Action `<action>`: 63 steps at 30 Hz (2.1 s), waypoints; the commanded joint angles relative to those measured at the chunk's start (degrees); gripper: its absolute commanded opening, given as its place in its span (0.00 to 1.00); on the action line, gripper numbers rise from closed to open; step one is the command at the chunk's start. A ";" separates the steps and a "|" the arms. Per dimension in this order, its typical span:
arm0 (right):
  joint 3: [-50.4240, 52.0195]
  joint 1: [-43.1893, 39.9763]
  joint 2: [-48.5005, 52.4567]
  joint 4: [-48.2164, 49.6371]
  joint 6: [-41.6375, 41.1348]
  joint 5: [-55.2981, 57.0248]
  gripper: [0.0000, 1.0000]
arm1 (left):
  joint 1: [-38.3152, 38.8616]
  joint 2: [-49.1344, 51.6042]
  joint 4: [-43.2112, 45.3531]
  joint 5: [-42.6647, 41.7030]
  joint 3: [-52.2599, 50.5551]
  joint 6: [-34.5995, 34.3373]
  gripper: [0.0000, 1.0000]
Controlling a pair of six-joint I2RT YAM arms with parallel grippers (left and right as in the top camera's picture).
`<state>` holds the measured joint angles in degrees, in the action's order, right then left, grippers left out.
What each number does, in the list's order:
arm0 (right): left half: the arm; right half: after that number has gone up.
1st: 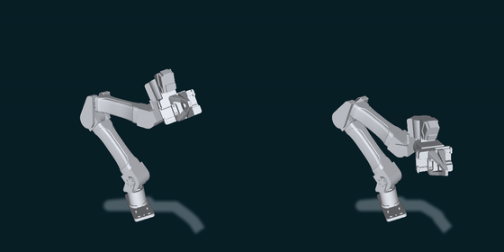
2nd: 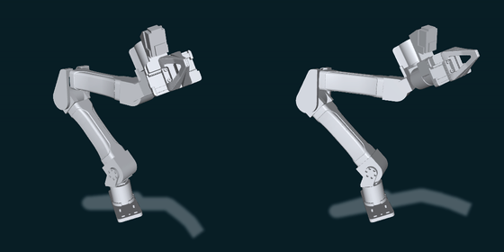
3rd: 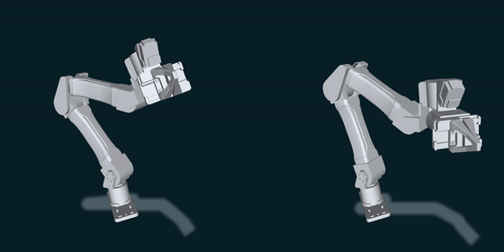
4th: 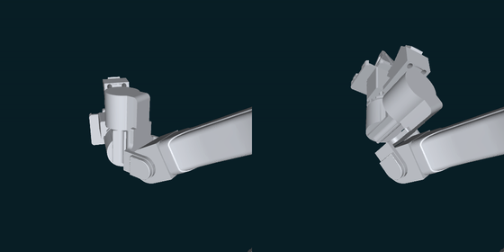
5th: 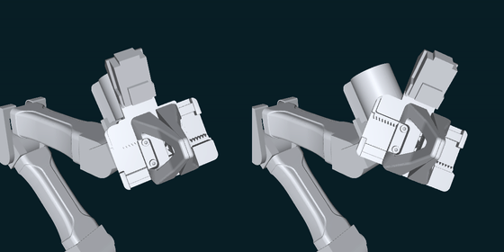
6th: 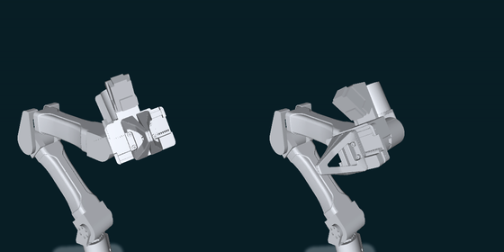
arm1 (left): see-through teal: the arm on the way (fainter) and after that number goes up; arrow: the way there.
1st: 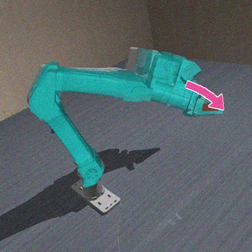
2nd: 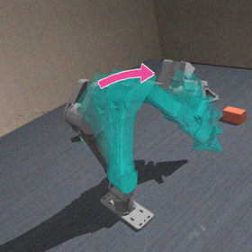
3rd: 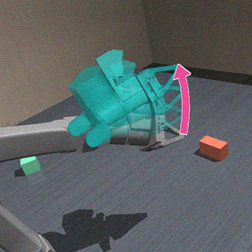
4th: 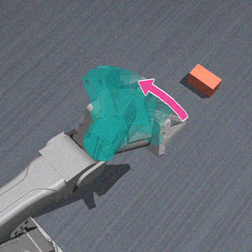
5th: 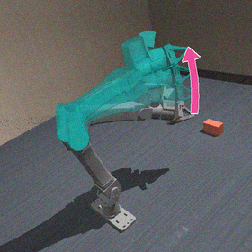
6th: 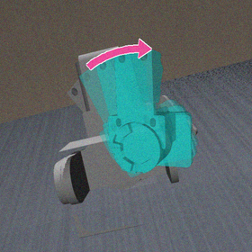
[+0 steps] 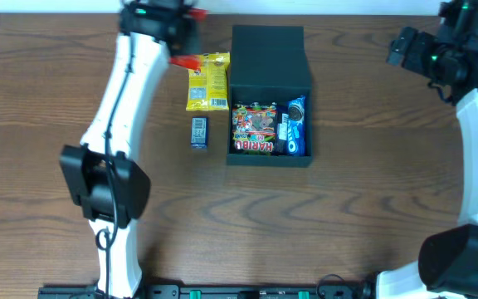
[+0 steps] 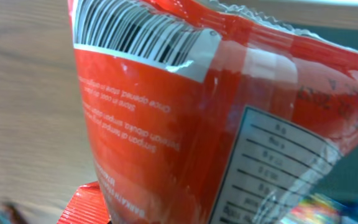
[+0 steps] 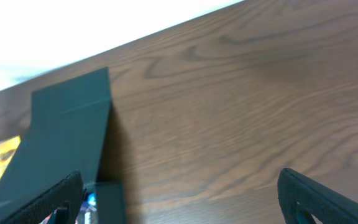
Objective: Pack container
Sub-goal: 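Grasp the red chip bag and carry it into the box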
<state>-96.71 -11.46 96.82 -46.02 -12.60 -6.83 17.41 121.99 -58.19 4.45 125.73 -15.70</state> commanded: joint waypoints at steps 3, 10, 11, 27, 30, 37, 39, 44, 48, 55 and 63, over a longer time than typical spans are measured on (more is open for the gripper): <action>-0.83 -3.91 -0.15 0.72 -0.66 0.59 0.99 | 8.76 0.74 -3.58 -0.04 0.04 -18.05 0.06; -0.83 -6.49 -0.15 1.27 0.04 0.57 0.99 | 17.55 1.53 -6.10 -0.04 0.00 -29.18 0.06; -0.83 -6.60 -0.15 0.92 0.11 0.59 0.99 | 18.64 2.05 -6.56 0.00 0.00 -31.15 0.06; -0.83 -6.58 -0.15 -6.43 1.29 -1.57 0.99 | 22.75 12.44 -8.87 4.02 -0.55 -40.54 0.06; -0.83 -6.56 -0.15 -7.06 1.27 -1.60 0.99 | 22.91 14.29 -10.58 4.24 -0.61 -37.83 0.06; -0.83 -6.47 -0.15 -8.57 1.29 -1.60 0.99 | 23.12 16.48 -13.35 6.51 -0.66 -32.44 0.06; -0.83 -6.47 -0.15 -8.68 1.29 -1.62 0.99 | 23.12 16.76 -13.38 6.51 -0.76 -31.23 0.06; -0.83 -6.45 -0.15 -8.72 1.31 -2.73 0.99 | 23.12 17.53 -13.18 6.71 -0.87 -25.99 0.18; -0.83 -6.45 -0.15 -9.55 1.33 -2.91 0.99 | 23.10 17.51 -13.25 7.10 -0.90 -21.53 0.65; -0.83 -4.28 -0.15 -10.84 4.15 -2.86 0.99 | 23.15 12.31 -13.35 7.17 0.37 -21.79 0.98; -0.74 -0.81 -0.13 -11.13 4.83 -7.04 0.89 | 19.41 -4.24 -12.17 13.20 0.48 -21.77 0.95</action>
<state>-96.71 -14.20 96.82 -57.04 -9.30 -10.46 39.35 125.14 -70.08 13.30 125.27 -37.67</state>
